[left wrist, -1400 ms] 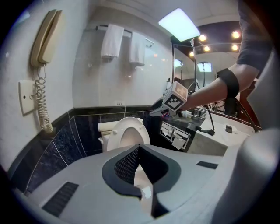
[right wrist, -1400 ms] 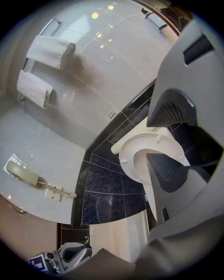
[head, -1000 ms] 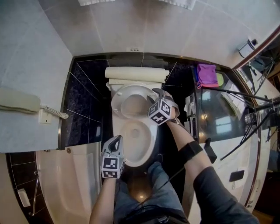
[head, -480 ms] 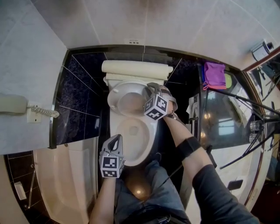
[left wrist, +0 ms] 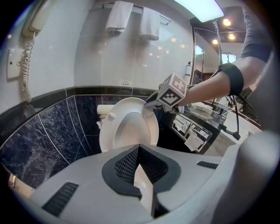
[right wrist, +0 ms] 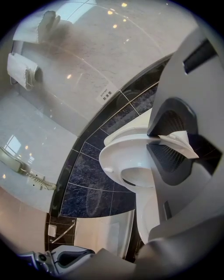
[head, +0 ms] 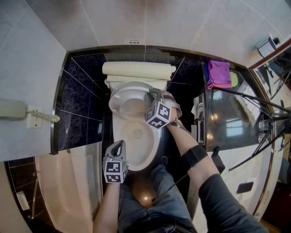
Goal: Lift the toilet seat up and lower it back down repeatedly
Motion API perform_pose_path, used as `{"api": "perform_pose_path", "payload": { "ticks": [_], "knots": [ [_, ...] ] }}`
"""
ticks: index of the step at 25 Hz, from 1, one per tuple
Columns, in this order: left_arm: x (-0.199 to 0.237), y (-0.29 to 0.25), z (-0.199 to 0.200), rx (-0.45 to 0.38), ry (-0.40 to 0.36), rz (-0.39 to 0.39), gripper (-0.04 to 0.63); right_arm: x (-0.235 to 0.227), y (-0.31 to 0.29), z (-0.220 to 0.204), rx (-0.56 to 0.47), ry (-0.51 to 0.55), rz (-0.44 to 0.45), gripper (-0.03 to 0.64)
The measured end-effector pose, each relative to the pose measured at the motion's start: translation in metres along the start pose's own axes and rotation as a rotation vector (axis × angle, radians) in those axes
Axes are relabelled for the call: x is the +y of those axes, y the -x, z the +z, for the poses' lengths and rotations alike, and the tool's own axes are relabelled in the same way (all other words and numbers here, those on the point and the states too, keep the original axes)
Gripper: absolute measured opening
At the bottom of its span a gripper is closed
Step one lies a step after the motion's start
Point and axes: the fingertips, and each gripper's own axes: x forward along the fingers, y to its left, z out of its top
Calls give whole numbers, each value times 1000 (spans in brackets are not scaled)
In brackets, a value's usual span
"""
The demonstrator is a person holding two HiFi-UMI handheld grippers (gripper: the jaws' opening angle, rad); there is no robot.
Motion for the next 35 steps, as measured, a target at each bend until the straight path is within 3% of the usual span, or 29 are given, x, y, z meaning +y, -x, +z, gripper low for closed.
{"api": "perform_pose_path", "payload": {
  "ticks": [14, 23, 35],
  "knots": [
    [-17, -3, -39, 31, 6, -24, -5, 62, 64, -1, -8, 28, -27, 80],
    [-18, -5, -68, 38, -13, -56, -5, 131, 111, -11, -2, 74, -60, 78],
    [-26, -3, -101, 30, -45, -115, -5, 242, 156, -42, 58, 162, -40, 80]
  ]
}}
